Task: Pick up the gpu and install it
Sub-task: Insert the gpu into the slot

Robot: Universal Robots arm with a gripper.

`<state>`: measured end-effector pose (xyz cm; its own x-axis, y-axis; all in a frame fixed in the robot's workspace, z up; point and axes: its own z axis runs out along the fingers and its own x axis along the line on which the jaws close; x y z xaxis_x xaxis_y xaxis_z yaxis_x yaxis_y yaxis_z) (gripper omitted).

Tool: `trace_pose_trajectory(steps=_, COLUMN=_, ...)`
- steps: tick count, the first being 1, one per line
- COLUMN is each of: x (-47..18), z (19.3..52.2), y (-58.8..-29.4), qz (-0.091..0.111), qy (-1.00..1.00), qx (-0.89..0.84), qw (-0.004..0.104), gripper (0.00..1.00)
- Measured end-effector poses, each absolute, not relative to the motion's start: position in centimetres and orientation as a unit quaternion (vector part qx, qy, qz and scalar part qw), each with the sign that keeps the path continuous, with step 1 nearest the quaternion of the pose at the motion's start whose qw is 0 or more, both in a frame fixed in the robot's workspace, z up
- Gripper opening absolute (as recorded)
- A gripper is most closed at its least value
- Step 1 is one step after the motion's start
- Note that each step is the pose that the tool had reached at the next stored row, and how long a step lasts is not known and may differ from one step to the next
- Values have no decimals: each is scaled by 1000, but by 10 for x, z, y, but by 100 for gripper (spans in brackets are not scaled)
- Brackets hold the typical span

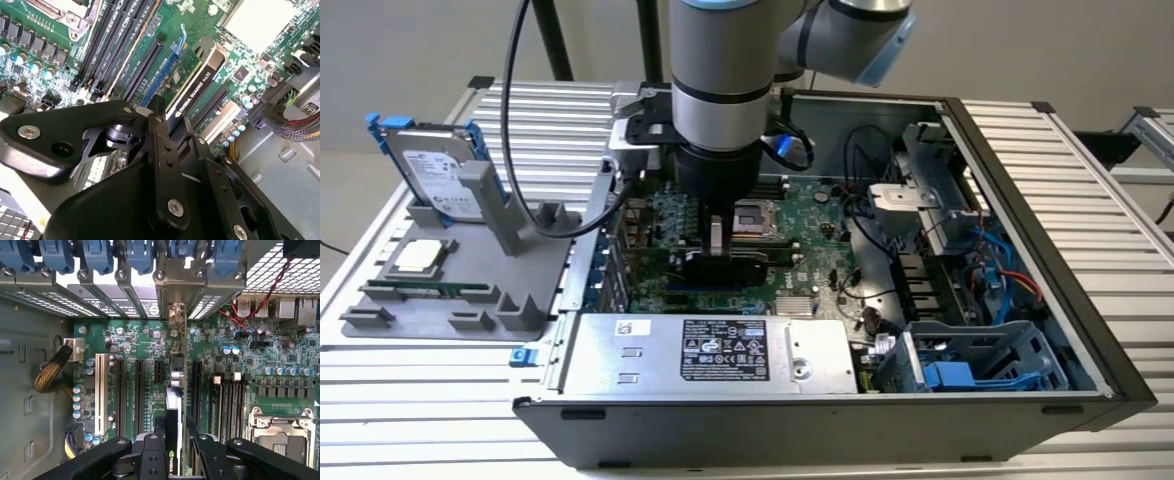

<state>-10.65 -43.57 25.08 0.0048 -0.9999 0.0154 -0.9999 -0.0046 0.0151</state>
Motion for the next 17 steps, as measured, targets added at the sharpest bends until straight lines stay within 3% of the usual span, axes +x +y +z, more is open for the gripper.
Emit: trace_pose_trajectory(steps=17, x=-106, z=247, y=-436, qz=0, qy=-705, qx=709, qw=10, gripper=0)
